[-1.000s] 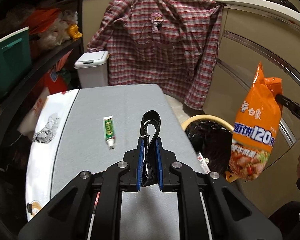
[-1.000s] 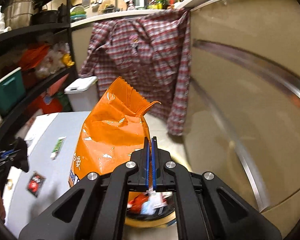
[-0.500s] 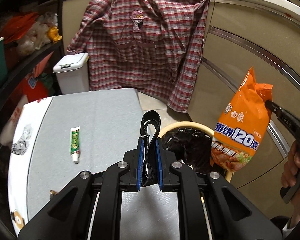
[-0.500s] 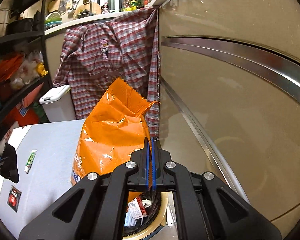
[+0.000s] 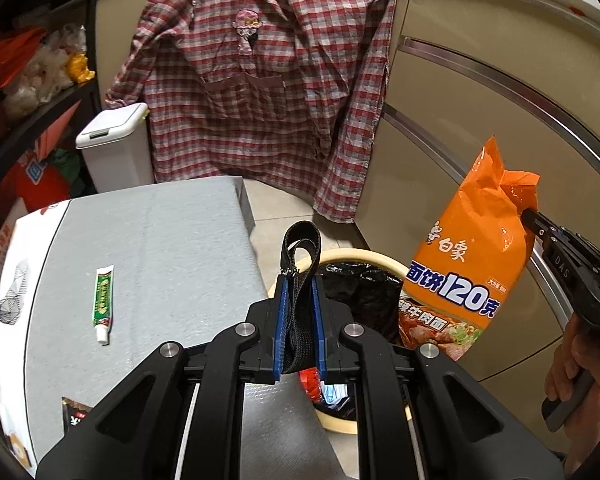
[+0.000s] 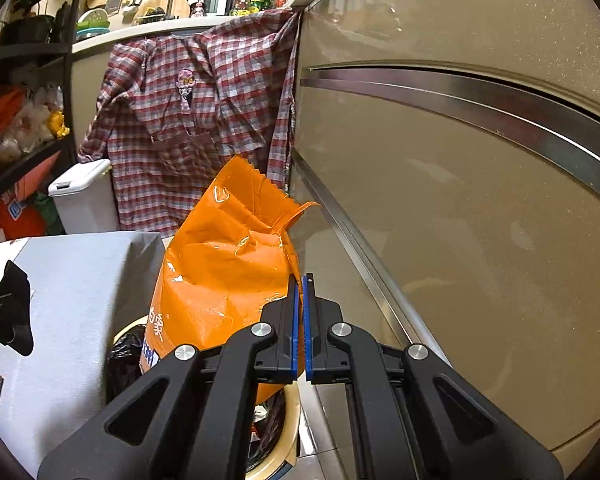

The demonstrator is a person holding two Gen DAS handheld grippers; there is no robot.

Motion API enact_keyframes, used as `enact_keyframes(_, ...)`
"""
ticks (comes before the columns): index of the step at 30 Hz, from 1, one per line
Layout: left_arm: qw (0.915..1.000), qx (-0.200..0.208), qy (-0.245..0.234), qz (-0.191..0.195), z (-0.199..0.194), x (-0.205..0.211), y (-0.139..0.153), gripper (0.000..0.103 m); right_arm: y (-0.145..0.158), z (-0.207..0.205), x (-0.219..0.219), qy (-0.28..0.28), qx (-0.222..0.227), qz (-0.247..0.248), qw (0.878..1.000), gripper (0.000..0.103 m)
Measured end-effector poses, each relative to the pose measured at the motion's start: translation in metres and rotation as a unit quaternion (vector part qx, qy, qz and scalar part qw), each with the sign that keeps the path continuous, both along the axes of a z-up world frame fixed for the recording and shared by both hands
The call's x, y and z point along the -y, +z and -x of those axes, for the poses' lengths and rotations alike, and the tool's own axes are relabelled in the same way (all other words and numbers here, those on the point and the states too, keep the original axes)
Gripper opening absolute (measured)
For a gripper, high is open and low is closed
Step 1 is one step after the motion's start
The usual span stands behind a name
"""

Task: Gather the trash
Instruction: 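Lift the black packet and orange bag and carry both over the bin, then open both tools to drop the packet and bag into the bin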

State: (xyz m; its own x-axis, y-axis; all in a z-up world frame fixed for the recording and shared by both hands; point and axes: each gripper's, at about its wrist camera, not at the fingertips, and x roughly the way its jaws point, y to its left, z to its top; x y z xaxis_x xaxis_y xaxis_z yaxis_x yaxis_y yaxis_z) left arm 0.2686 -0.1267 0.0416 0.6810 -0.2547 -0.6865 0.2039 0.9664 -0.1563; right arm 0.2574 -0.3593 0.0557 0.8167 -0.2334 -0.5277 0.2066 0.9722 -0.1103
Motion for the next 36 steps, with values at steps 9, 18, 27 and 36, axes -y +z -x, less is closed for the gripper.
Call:
enact_keyframes(9, 0.9999, -0.006, -0.016, -0.001, -0.011, 0.024, -0.006, 0.012, -0.004, -0.007, 0.003, -0.003, -0.004, -0.005, 1.0, 0.002)
enact_keyframes(18, 0.9995, -0.024, -0.019, 0.009, -0.022, 0.038, -0.013, 0.037, -0.011, -0.011, 0.002, 0.011, -0.019, -0.022, 1.0, 0.04)
enact_keyframes(27, 0.9996, -0.02, -0.021, 0.007, -0.019, 0.037, -0.015, 0.037, -0.015, -0.012, 0.005, 0.065, -0.025, -0.103, 0.992, 0.04)
enact_keyframes(36, 0.9999, -0.002, -0.017, 0.003, 0.002, 0.018, -0.003, 0.037, -0.015, -0.007, -0.008, 0.109, -0.025, -0.152, 0.982, 0.041)
